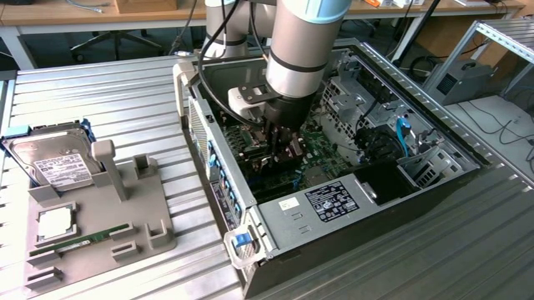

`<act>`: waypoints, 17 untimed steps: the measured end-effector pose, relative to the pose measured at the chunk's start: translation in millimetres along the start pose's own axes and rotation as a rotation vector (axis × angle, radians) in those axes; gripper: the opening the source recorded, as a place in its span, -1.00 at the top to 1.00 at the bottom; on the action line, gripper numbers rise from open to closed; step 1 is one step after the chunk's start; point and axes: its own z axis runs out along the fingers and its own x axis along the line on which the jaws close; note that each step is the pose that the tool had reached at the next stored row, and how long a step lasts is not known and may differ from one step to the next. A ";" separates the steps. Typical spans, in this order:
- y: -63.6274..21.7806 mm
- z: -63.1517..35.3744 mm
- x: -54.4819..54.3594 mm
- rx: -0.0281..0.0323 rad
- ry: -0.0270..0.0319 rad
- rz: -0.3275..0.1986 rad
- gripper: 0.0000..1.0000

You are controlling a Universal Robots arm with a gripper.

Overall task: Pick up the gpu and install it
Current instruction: 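Insert the gpu into the slot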

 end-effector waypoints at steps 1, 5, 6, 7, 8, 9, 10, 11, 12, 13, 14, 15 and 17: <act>0.0 0.0 0.0 0.0000 0.0000 0.000 0.47; 0.0 0.1 0.0 0.0000 -0.0001 0.000 0.47; 0.0 0.2 0.0 0.0000 0.0000 0.000 0.47; 0.0 0.2 0.0 0.0000 0.0000 0.000 0.47; 0.0 0.3 0.0 0.0000 -0.0001 0.000 0.47; 0.1 0.3 0.0 0.0001 -0.0001 0.000 0.47; 0.1 0.3 0.0 0.0001 -0.0001 0.000 0.47; 0.2 0.3 0.0 0.0000 0.0000 0.000 0.47; 0.2 0.5 0.0 0.0000 -0.0001 0.000 0.47; 0.2 0.7 0.0 0.0000 -0.0003 0.000 0.47; 0.2 0.7 0.0 0.0000 -0.0002 0.000 0.47; 0.2 0.7 0.0 0.0000 -0.0002 0.000 0.47; 0.2 0.8 0.0 0.0000 -0.0004 0.000 0.47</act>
